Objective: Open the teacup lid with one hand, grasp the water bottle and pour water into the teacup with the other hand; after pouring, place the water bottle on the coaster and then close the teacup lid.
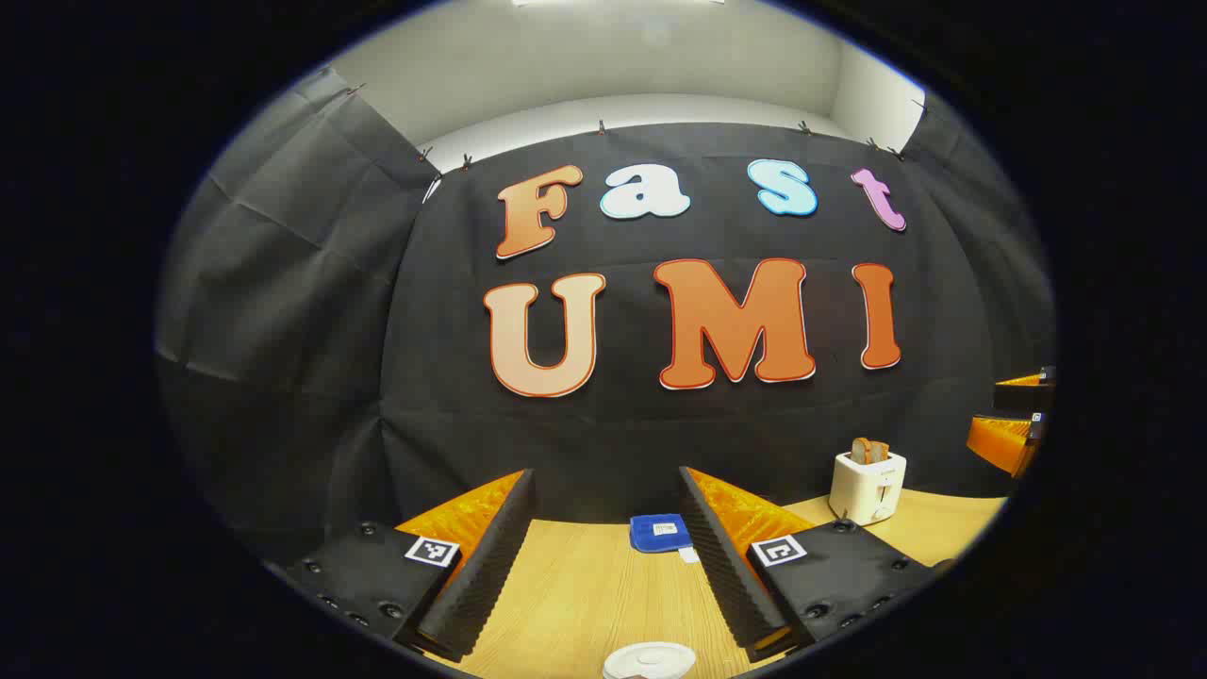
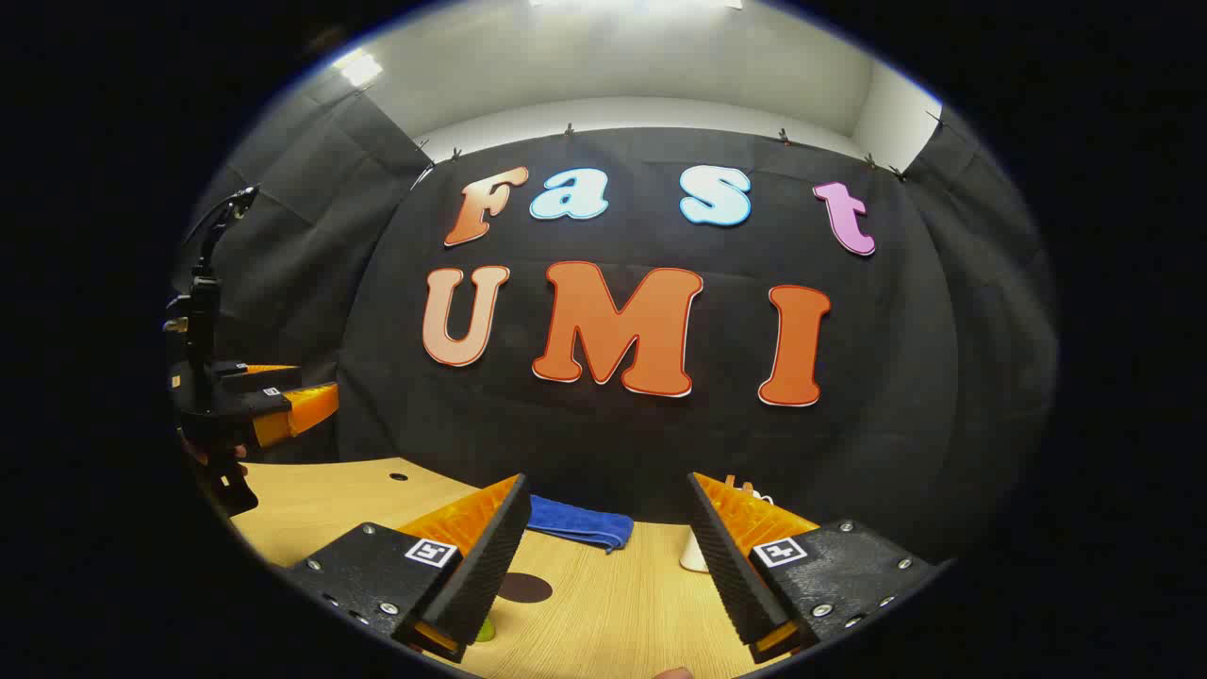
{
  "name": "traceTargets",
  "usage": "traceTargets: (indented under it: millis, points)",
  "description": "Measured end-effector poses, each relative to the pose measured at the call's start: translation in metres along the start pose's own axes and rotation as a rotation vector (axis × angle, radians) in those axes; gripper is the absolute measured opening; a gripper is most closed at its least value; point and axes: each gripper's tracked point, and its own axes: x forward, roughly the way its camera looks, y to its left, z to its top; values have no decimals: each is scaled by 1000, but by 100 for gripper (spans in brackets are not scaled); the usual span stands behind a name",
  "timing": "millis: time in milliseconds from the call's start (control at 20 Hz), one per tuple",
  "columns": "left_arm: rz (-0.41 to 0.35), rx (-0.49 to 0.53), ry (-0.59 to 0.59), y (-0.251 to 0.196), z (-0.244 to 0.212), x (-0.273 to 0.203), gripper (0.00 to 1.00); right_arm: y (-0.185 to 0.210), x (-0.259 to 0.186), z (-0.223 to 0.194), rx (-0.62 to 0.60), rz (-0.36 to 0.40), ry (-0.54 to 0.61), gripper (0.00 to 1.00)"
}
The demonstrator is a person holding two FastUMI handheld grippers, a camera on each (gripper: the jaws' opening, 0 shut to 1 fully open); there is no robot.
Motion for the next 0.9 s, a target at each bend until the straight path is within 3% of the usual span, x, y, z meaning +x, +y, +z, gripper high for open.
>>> traceTargets:
  millis: [200,900]
  points:
    - [-38,-16,-5,-11,0,-1,96,-2,2,-1,-13,-21,-2,98]
    - [-96,-38,79,-17,-34,-6,97,19,-2,-21,26,37,34,98]
